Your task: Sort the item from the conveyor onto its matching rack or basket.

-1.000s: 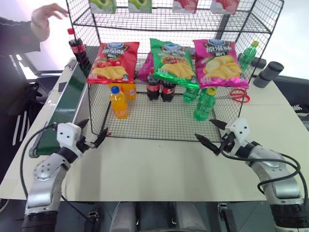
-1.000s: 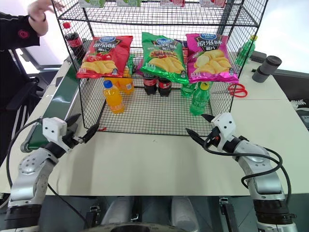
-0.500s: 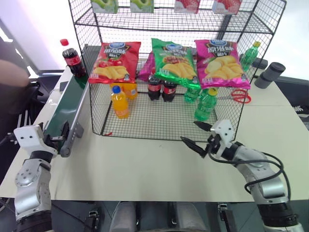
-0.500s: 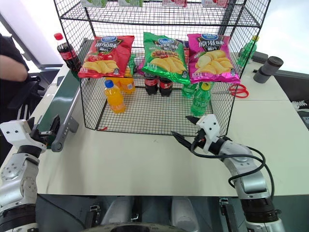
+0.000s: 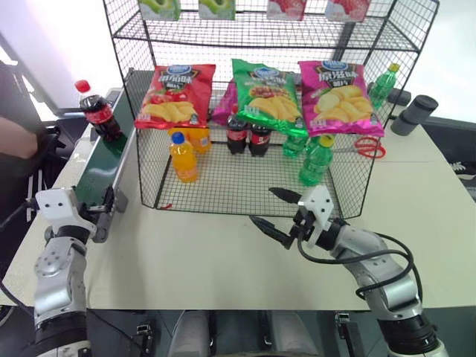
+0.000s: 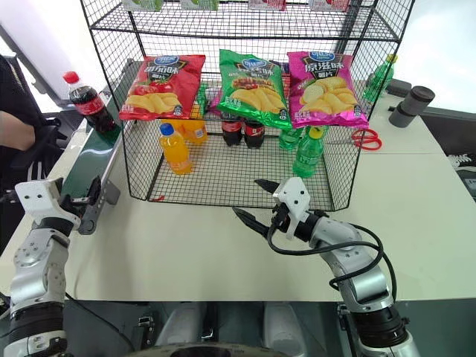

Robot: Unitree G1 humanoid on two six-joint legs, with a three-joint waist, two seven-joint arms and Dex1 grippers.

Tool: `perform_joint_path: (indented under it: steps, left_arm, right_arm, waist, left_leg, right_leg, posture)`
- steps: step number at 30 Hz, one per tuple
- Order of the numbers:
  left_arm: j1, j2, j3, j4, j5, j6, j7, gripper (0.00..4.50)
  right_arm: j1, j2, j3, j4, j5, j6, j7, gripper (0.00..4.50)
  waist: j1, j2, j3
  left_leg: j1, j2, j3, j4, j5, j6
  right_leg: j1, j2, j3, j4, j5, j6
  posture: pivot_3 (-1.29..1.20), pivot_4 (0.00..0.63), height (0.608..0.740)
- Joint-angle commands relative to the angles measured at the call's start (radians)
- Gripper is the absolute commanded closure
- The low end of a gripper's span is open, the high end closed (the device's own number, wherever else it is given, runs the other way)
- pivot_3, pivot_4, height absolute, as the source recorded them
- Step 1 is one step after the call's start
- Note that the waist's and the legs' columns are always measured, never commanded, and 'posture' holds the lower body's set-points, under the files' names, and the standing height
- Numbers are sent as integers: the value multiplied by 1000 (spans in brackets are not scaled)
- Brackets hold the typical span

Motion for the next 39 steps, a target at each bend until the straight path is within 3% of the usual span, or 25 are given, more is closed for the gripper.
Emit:
perform_joint_path:
  steps: [1, 30, 35, 39]
  left_arm:
    - [-16, 14, 22, 3, 0, -31, 11, 0]
    - [-35, 16, 77, 92, -12, -120, 67, 0]
    - [-22, 10, 87, 86, -22, -132, 62, 1633]
    - [-19, 25, 96, 93, -21, -145, 66, 1648]
  right_arm:
    - [-2, -1, -4, -41, 5, -10, 0, 25]
    - [4, 11, 27, -30, -4, -17, 10, 25]
    - [4, 13, 29, -28, -4, -16, 9, 0]
    - [3, 13, 32, -27, -4, -17, 10, 0]
  waist:
    - [0, 0, 0]
    - [-1, 0, 0]
    - [-1, 0, 0]
    - [1, 0, 0]
  left_leg:
    - [0, 0, 0, 0, 0, 0]
    - [-1, 0, 0, -2, 0, 0]
    - [-1, 0, 0, -2, 0, 0]
    - [-1, 0, 0, -2, 0, 0]
  right_leg:
    - [0, 0, 0, 0, 0, 0]
    - [-1, -1, 0, -1, 0, 0]
    - [-2, -1, 0, -1, 0, 0]
    - [-1, -1, 0, -1, 0, 0]
  posture:
    - [0, 150, 740]
    - [0, 150, 740]
    - [0, 150, 740]
    - [0, 150, 740]
